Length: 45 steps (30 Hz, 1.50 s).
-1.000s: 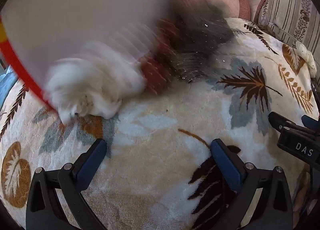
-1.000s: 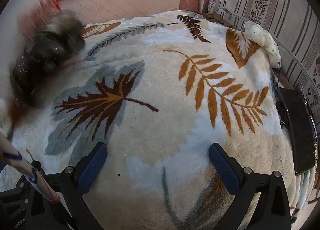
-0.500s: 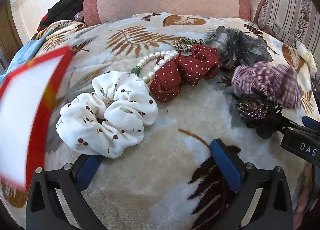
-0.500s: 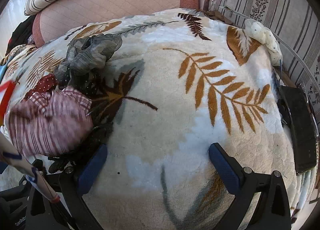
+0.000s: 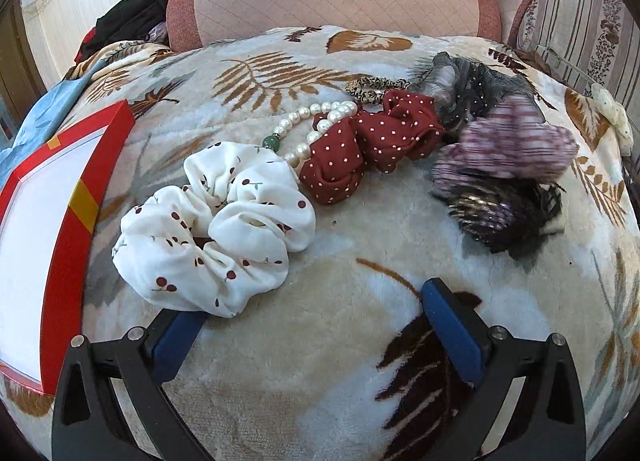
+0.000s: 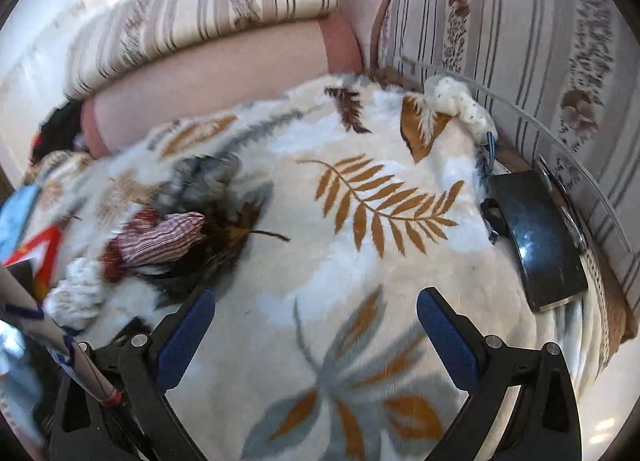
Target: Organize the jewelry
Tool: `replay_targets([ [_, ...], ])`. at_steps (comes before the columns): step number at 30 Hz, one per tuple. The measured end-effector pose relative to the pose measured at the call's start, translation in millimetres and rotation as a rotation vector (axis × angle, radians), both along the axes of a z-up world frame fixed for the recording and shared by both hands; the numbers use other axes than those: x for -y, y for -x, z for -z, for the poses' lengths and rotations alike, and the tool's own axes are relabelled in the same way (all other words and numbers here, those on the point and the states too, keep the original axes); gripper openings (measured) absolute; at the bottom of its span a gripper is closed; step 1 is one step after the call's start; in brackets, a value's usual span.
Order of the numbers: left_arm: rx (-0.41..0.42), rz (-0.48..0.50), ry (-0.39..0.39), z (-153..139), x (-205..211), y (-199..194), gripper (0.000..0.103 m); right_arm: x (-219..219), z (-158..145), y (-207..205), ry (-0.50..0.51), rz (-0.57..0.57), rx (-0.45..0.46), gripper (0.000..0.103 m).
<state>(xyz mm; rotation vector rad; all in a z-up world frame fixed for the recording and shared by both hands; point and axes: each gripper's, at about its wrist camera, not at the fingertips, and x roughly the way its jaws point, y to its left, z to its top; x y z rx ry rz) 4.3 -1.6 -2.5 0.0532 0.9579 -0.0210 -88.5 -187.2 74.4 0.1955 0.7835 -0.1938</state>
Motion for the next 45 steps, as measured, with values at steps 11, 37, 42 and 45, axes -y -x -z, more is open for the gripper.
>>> replay_targets([
  [11,0.077,0.092,0.090,-33,-34,106,0.103,-39,-20,63,-0.028,-0.190,0.087,0.103],
  [37,0.377,-0.012,0.135,-168,-89,241,0.103,-100,-74,126,-0.025,-0.276,0.106,0.099],
  [42,0.453,-0.028,0.185,-220,-99,259,0.103,-100,-108,146,-0.058,-0.307,0.161,0.099],
  [45,0.482,-0.030,0.205,-256,-99,258,0.103,-99,-142,153,-0.087,-0.327,0.208,0.099],
])
